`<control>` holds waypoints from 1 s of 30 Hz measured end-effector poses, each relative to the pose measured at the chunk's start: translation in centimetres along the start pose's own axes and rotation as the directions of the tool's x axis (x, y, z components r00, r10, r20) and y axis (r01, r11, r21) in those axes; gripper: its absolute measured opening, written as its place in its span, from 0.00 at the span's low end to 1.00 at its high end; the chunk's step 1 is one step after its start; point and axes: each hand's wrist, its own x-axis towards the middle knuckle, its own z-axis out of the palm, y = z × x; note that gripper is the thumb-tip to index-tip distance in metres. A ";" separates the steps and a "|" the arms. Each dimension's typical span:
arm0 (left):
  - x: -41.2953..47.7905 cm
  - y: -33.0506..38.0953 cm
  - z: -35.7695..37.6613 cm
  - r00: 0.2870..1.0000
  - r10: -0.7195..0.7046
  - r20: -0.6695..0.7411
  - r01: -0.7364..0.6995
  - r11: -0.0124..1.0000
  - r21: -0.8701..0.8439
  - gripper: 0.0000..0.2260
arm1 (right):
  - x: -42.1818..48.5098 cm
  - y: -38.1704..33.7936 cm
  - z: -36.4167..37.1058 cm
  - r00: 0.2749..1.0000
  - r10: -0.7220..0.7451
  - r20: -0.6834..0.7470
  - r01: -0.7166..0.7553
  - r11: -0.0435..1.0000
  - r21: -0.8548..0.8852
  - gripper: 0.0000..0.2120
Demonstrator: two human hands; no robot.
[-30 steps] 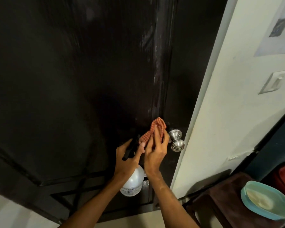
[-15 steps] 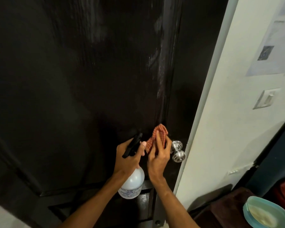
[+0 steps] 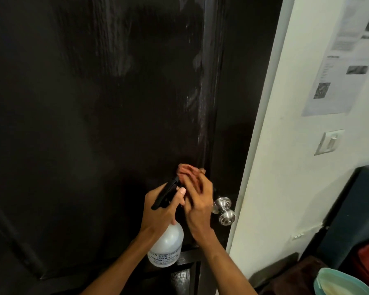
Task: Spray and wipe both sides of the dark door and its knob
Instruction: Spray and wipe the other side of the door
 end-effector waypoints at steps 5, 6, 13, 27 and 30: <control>0.2 0.9 -0.1 0.999 0.006 0.037 -0.005 1.000 -0.017 0.08 | 1.0 -0.1 0.0 0.996 -0.008 -0.086 0.004 0.999 -0.052 0.16; 0.7 1.4 -0.3 0.999 0.021 0.036 -0.020 1.000 -0.018 0.08 | 1.7 -0.2 -0.2 0.986 0.075 -0.149 -0.076 0.997 -0.007 0.22; 2.5 3.0 -1.2 0.997 0.072 0.030 -0.072 0.997 -0.009 0.09 | 11.7 -2.6 -1.5 0.976 0.033 -0.217 -0.038 0.999 -0.019 0.23; 5.5 7.9 -1.0 0.995 0.092 0.035 -0.091 0.995 -0.037 0.07 | 16.9 -5.1 -1.3 0.981 -0.033 -0.189 0.022 0.998 -0.055 0.26; 6.0 9.4 -1.4 0.994 0.111 0.026 -0.109 0.992 -0.056 0.08 | 13.4 -4.3 -1.1 0.985 -0.150 -0.087 0.138 0.982 -0.132 0.25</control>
